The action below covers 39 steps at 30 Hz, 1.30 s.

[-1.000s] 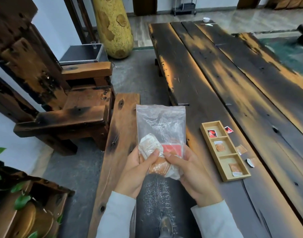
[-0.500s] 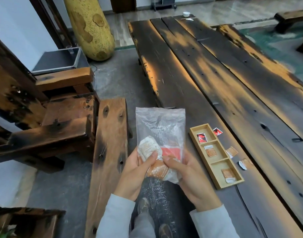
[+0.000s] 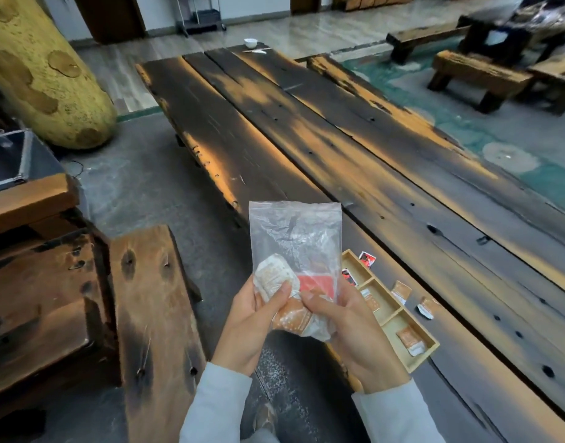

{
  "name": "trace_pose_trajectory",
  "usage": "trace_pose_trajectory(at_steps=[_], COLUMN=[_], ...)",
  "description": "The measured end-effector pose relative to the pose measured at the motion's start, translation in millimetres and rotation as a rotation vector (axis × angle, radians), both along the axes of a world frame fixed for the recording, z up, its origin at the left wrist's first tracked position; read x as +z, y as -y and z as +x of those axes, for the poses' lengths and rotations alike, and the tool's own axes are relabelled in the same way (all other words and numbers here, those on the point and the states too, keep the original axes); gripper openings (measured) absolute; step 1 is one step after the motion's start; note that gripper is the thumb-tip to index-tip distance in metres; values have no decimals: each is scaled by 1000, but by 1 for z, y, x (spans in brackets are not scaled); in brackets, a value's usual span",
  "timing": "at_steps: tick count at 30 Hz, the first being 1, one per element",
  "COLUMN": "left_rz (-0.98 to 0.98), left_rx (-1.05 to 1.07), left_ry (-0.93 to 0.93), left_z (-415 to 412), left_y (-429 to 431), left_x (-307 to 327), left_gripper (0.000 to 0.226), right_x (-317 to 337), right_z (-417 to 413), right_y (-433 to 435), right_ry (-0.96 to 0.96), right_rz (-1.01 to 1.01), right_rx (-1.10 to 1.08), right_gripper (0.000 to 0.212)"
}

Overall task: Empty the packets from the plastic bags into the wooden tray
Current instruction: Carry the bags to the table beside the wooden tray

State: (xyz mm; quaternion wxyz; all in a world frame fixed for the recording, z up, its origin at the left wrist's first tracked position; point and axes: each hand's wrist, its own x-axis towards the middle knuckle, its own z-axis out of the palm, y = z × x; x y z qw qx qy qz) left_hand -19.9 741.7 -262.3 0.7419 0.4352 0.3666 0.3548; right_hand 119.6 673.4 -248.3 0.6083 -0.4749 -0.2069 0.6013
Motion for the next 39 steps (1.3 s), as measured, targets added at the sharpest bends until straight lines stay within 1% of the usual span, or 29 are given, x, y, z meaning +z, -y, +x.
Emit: trace_pose_trajectory(at_steps=[6, 11, 16, 22, 24, 28, 33, 36, 39], left_rz=[6, -12, -22, -43, -48, -28, -15, 2, 17], left_rx=[-149, -273, -387, -485, -508, -493, -433, -393, -384], left_ry=[15, 16, 21, 26, 30, 9, -17, -24, -42], left_z=[-1, 6, 23, 55, 69, 93, 124, 152, 179], left_y=[-52, -79, -86, -92, -91, -97, -118, -125, -128], left_x=[0, -1, -3, -4, -3, -2, 1, 5, 7], left_gripper=[43, 41, 39, 39, 38, 39, 40, 38, 36], right_x=[1, 0, 1, -2, -4, -10, -13, -11, -13], right_z=[-11, -17, -11, 7, 17, 45, 83, 113, 142], right_y=[-36, -46, -42, -39, -40, -50, -76, -87, -90], right_ry=[31, 36, 35, 76, 106, 101, 100, 108, 77], right_rz=[9, 28, 15, 11, -1, -23, -9, 0, -6], right_rx=[-135, -261, -371, -499, -532, -542, -498, -481, -488], right_gripper=[42, 43, 39, 48, 48, 44, 38, 36, 32])
